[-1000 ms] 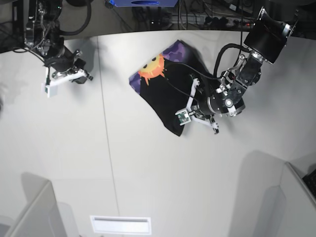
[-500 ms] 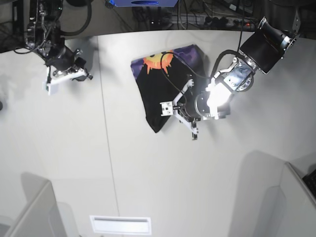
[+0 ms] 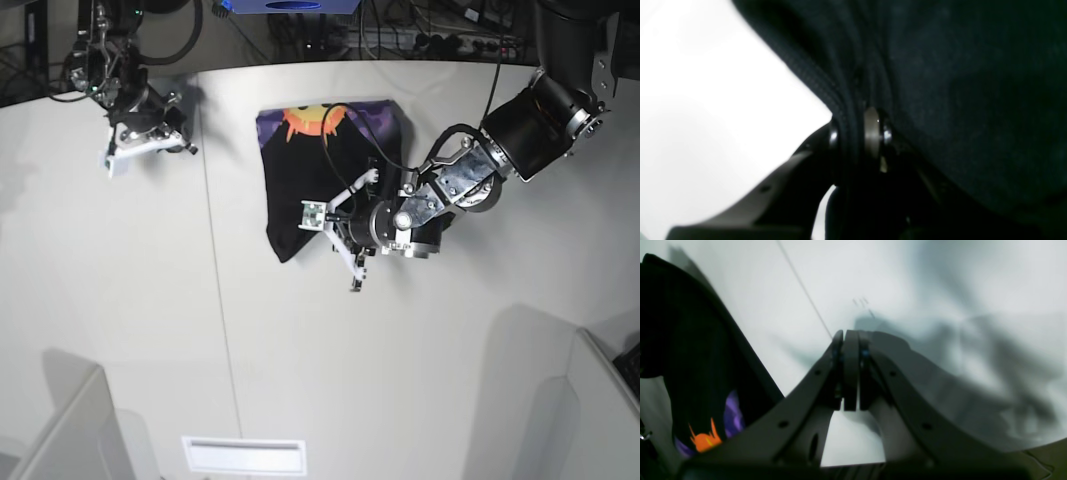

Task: Fold the T-shirt properly
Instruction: 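Straighten the bundle with the left gripper so the sun print faces up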

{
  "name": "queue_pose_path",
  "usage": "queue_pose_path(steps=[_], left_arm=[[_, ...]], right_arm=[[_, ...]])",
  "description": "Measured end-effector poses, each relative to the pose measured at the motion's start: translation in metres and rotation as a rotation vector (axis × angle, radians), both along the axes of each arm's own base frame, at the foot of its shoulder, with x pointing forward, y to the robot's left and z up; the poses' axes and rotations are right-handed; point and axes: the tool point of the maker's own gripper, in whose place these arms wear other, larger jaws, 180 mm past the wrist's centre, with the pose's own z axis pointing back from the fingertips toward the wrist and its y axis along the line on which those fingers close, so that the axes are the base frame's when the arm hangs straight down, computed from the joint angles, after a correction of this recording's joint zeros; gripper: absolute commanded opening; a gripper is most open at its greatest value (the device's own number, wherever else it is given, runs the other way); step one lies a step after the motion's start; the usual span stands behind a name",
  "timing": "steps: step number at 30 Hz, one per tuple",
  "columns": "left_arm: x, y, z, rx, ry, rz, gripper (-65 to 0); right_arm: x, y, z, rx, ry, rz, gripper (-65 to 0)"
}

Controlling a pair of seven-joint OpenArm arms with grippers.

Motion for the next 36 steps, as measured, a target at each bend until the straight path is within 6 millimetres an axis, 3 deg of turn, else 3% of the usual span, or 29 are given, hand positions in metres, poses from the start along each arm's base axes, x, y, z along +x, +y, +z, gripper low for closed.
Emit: queue_pose_path(steps=[5,12,36], left_arm=[[-0.005,-0.007,0.0,-0.021,0.013,-0.01,-65.0],[-0.007,-0.015,0.001,-0.031,0.014,-0.019,-65.0],[-0.005,-0.011,-0.001,-0.02,0.011,-0.014,-65.0]], right_arm=[[-0.015,0.008,-0.007,0.025,0.032,-0.009,-65.0],[-0.013,0.006,-0.006,0.017,0.024,-0.012,-65.0],[-0.013,0.006,-0.006,0.018,0.024,-0.012,-65.0]])
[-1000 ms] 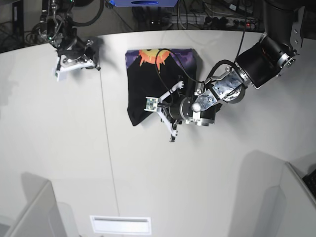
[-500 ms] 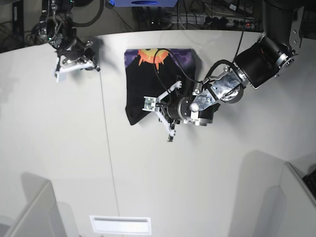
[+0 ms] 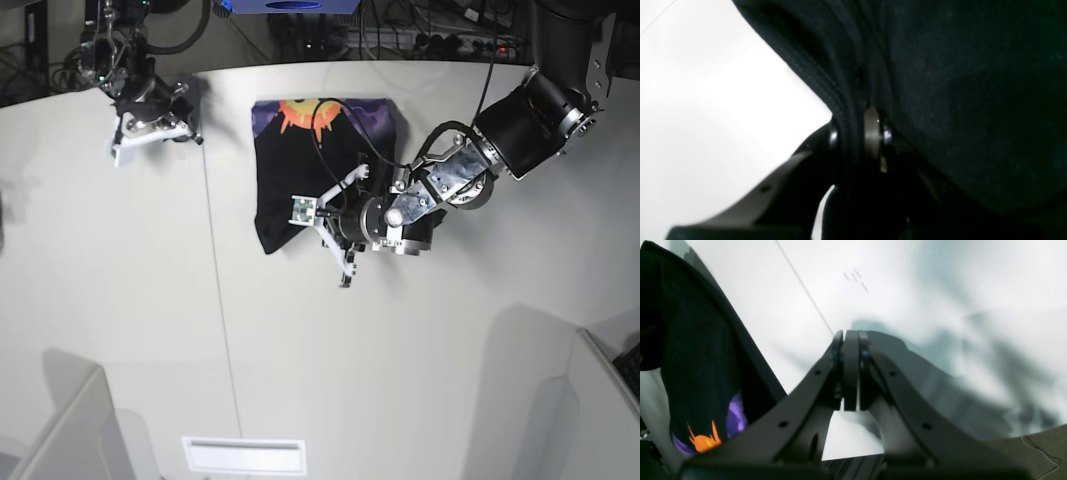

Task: Fold the T-shirt properly
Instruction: 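Straighten the bundle with the left gripper so the sun print faces up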

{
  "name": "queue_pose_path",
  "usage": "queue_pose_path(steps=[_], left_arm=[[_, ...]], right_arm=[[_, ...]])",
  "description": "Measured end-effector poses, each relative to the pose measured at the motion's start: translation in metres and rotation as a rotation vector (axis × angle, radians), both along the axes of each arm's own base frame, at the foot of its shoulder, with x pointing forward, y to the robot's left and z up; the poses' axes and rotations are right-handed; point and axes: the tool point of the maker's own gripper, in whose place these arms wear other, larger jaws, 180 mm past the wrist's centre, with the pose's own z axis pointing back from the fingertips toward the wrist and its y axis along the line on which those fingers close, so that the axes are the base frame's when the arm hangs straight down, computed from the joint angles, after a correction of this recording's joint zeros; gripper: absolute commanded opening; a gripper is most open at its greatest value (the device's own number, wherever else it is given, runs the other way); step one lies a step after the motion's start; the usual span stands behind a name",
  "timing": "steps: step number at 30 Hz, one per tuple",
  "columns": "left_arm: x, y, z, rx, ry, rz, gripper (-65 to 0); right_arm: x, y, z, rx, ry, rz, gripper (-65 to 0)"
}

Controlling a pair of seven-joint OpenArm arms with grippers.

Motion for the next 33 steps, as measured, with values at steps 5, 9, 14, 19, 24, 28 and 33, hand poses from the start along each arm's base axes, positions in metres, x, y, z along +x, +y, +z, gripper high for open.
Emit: queue_pose_path(steps=[5,9,14,19,24,28,33], left_arm=[[0.002,0.0,0.001,0.001,-0.005,0.0,-65.0],[0.003,0.0,0.002,0.0,-0.007,0.002,-48.4],[0.005,0.0,0.004,-0.002,-0.013,0.004,-22.9],[0.016,-0.001,0.014,-0.005,-0.042,0.003,-9.2],[0.033,-0.001,0.031,-0.028,-0.082,0.022,-8.6],[0.044,-0.005,0.061,-0.104,-0.139,0.057,-8.9],[0.034,-0.011,0.088,-0.234,-0.166,0.104,-20.9]], right_arm=[[0.0,0.0,0.0,0.0,0.0,0.0,-65.0],[0.0,0.0,0.0,0.0,0.0,0.0,-65.0],[0.0,0.0,0.0,0.0,0.0,0.0,-65.0],[0.0,0.0,0.0,0.0,0.0,0.0,-65.0],[0.001,0.0,0.001,-0.001,-0.004,0.001,-65.0],[0.002,0.0,0.002,-0.001,-0.007,0.001,-65.0],[0.019,0.004,0.038,-0.02,-0.121,0.026,-65.0]])
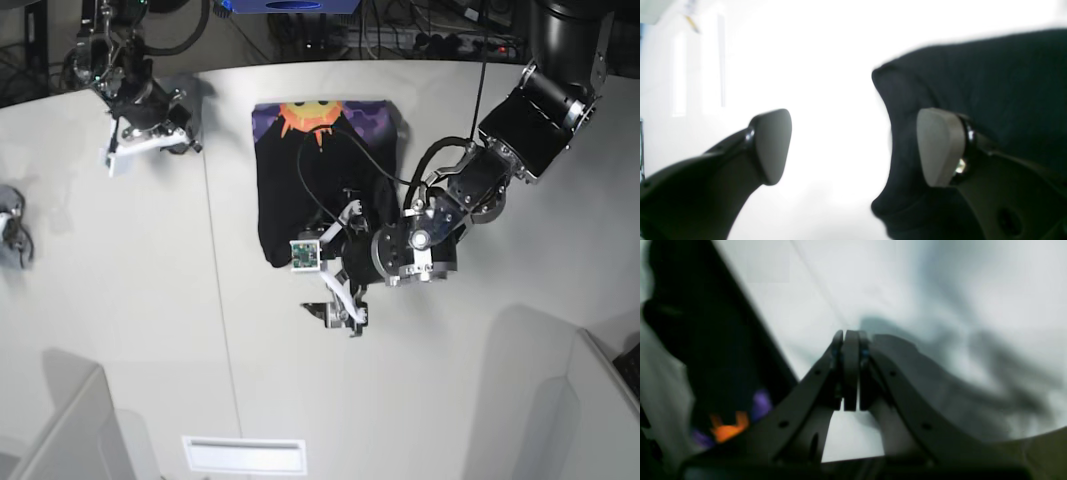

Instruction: Fold the T-shirt properly

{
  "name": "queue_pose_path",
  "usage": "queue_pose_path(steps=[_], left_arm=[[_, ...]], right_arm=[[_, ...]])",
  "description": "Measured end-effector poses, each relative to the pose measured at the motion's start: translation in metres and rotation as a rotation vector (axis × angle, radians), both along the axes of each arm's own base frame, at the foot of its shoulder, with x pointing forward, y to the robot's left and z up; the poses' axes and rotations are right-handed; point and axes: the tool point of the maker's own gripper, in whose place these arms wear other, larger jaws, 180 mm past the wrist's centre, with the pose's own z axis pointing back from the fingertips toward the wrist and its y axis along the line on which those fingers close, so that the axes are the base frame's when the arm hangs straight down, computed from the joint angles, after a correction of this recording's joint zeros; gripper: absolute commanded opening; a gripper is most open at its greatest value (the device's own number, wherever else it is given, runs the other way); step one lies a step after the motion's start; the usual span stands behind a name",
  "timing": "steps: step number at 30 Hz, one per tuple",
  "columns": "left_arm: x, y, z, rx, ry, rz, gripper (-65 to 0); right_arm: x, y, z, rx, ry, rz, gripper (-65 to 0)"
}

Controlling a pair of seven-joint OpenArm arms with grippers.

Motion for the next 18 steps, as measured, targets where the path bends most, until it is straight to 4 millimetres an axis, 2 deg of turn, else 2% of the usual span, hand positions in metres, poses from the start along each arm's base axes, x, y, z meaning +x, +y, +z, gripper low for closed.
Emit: queue_pose_path(steps=[2,5,7,9,11,14,16,18], left_arm=[[-0.006,0.004,0.008,-0.056,-0.002,0.032,-37.5],[-0.007,0.021,0.023,-0.103,-0.034,0.104,-65.0],[-0.007,0.032,0.033,-0.134,-0.055,0.145,-65.0],[-0.011,0.041,0.038,-0.164,-0.059,0.184,-65.0],[-0.017,0.052,0.036,-0.183,-0.048,0.223,-65.0],[-0.027,0.076,0.026,-0.156,-0.038,0.249,-65.0],[-0.039,0.074,0.024,-0.218,-0.031,0.21,-65.0],[-0.061,0.068,0.02,-0.311,0.001,0.147,-65.0]], right_arm=[[0.003,0.001,0.014,-0.02,-0.043,0.017,-65.0],[-0.006,-0.005,0.007,-0.073,-0.009,0.026,-65.0],[-0.011,-0.006,0.002,-0.12,0.005,0.047,-65.0],[-0.016,0.009,-0.002,-0.133,0.012,0.097,-65.0],[-0.019,0.018,-0.004,-0.163,-0.006,0.128,-65.0],[-0.028,0.02,-0.007,-0.301,-0.038,0.193,-65.0],[-0.034,0.025,-0.006,-0.386,-0.073,0.24,-65.0],[-0.042,0.033,-0.006,-0.453,-0.102,0.295,-65.0]])
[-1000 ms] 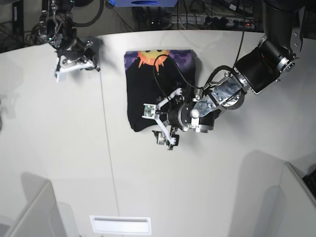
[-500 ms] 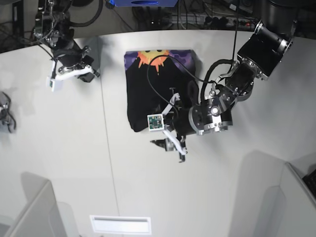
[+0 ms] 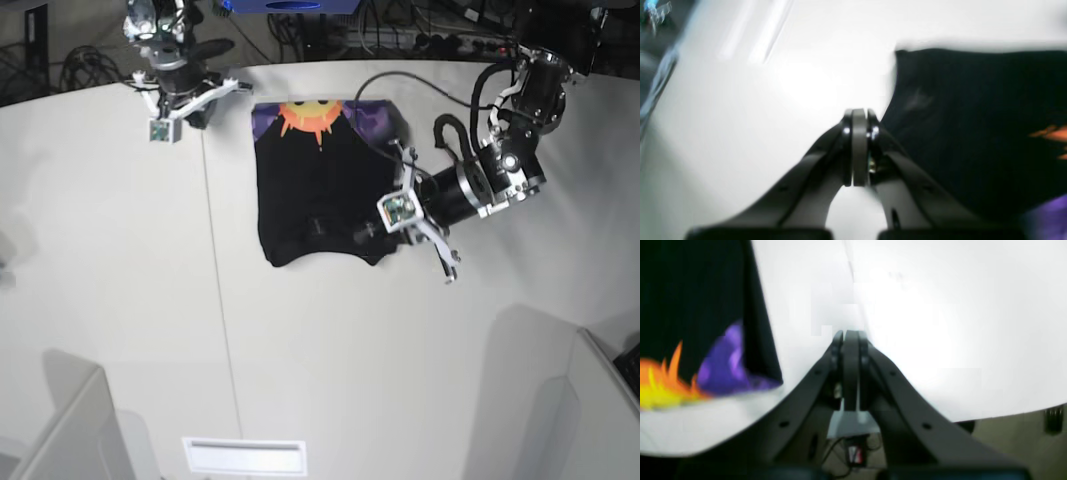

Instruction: Fold the T-shirt properly

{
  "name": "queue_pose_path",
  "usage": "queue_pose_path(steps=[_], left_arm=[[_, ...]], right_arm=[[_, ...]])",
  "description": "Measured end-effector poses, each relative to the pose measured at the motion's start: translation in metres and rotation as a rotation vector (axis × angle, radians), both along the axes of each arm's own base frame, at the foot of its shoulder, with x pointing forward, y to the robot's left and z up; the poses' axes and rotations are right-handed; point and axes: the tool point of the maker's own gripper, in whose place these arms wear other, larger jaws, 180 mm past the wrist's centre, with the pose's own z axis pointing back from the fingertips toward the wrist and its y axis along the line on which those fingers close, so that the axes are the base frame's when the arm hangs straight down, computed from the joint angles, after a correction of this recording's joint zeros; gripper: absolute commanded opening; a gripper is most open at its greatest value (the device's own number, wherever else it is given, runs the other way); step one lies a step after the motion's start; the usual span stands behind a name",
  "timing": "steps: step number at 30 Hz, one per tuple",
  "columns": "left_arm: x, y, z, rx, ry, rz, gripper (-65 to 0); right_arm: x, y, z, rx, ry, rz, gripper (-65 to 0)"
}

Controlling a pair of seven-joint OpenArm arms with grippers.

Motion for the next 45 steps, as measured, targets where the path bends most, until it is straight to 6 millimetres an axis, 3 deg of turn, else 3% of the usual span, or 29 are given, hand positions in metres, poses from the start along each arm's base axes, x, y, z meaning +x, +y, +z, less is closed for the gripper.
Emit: queue_pose_path(steps=[2,5,13,21,26,29,32,40,45], left_arm=[[-0.026,0.0,-0.01,-0.06,0.041,-0.057,-65.0],[-0.047,0.001,-0.012,-0.119,0.062,-0.097,-65.0],[-0.055,0.048,-0.02,-0.096,0.091,0.041,-65.0],[-0.086,0.067,-0.044,-0.06,0.186,0.094,-65.0],[-0.118,0.092,-0.097,0.043,0.282,0.093,-65.0],[-0.128,0.098,-0.092,-0.123,0.276,0.108,-65.0],[-0.142,0.114,-0.089,-0.167,0.277,0.155,-65.0],[-0.218,0.128,-0.116,-0.129,0.486,0.183,-65.0],[-0.254,0.14,-0.134,-0.106,0.592,0.23,-65.0]], right_arm=[[-0.005,0.002,0.004,-0.075,-0.046,0.047,-65.0],[-0.019,0.004,0.005,-0.126,-0.06,0.081,-65.0],[-0.037,0.0,0.006,-0.14,-0.065,0.085,-65.0],[-0.066,0.0,-0.003,-0.137,0.011,0.09,-65.0],[-0.086,-0.026,-0.006,-0.189,0.066,0.056,-65.0],[-0.096,-0.04,-0.007,-0.22,0.091,0.037,-65.0],[-0.109,-0.049,-0.008,-0.242,0.122,0.037,-65.0],[-0.172,-0.049,-0.019,-0.233,0.34,0.074,-65.0],[-0.192,-0.026,-0.025,-0.178,0.434,0.129,-65.0]])
